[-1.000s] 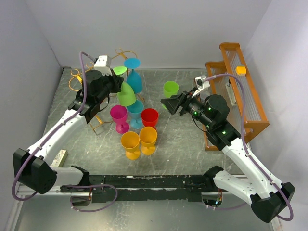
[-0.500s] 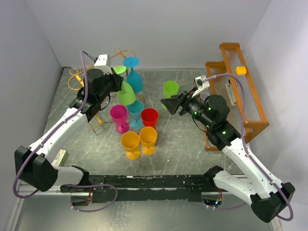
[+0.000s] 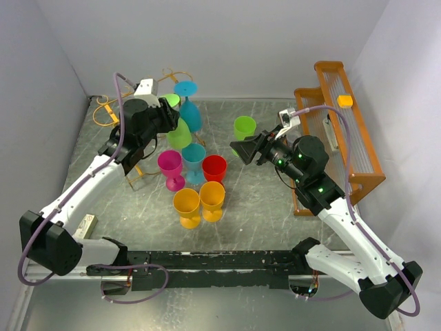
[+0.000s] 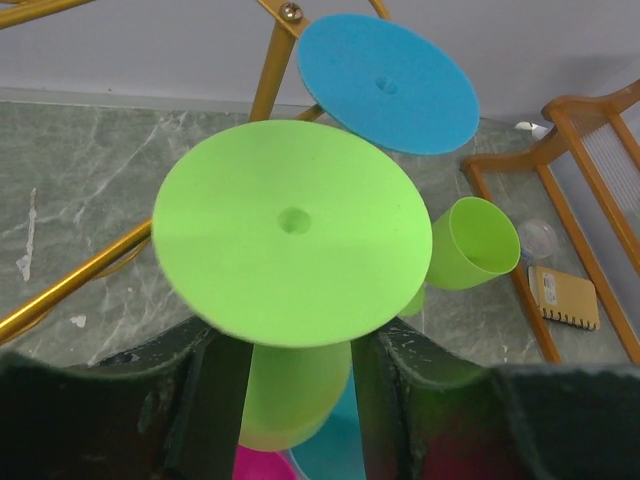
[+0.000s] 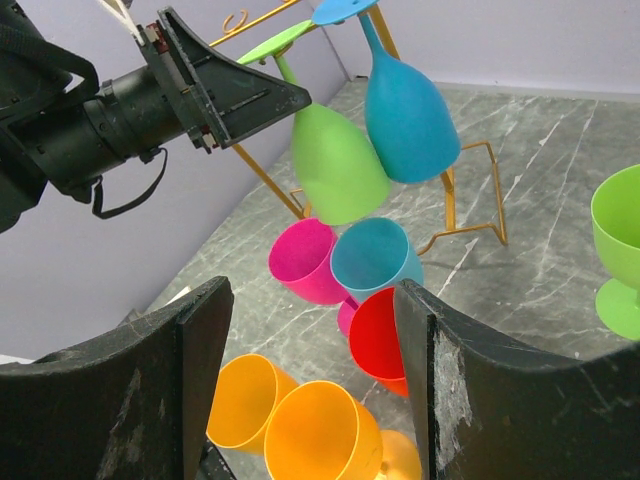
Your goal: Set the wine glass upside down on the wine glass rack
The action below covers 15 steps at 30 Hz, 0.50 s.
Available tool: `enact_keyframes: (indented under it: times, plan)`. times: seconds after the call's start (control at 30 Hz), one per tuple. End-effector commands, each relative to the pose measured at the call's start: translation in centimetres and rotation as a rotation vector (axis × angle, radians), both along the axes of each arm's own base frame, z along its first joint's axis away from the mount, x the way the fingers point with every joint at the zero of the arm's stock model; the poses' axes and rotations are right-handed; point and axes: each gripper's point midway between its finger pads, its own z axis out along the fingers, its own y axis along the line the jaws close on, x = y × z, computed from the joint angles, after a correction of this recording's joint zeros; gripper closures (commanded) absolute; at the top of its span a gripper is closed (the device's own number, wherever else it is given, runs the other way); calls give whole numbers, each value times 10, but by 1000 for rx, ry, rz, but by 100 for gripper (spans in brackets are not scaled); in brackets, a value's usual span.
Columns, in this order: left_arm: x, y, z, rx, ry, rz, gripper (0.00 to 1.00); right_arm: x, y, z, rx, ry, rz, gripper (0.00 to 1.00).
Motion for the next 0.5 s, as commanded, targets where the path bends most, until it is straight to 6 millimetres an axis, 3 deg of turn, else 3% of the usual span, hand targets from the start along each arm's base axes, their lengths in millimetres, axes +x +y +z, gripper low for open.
enact_keyframes:
  times: [0.0, 0.47]
  plan:
    - [-10, 4, 26, -37, -23, 1, 47, -1, 1, 1, 6, -11, 3, 34]
    - [-35, 8, 34, -84, 6, -23, 31, -1, 1, -2, 8, 2, 2, 34]
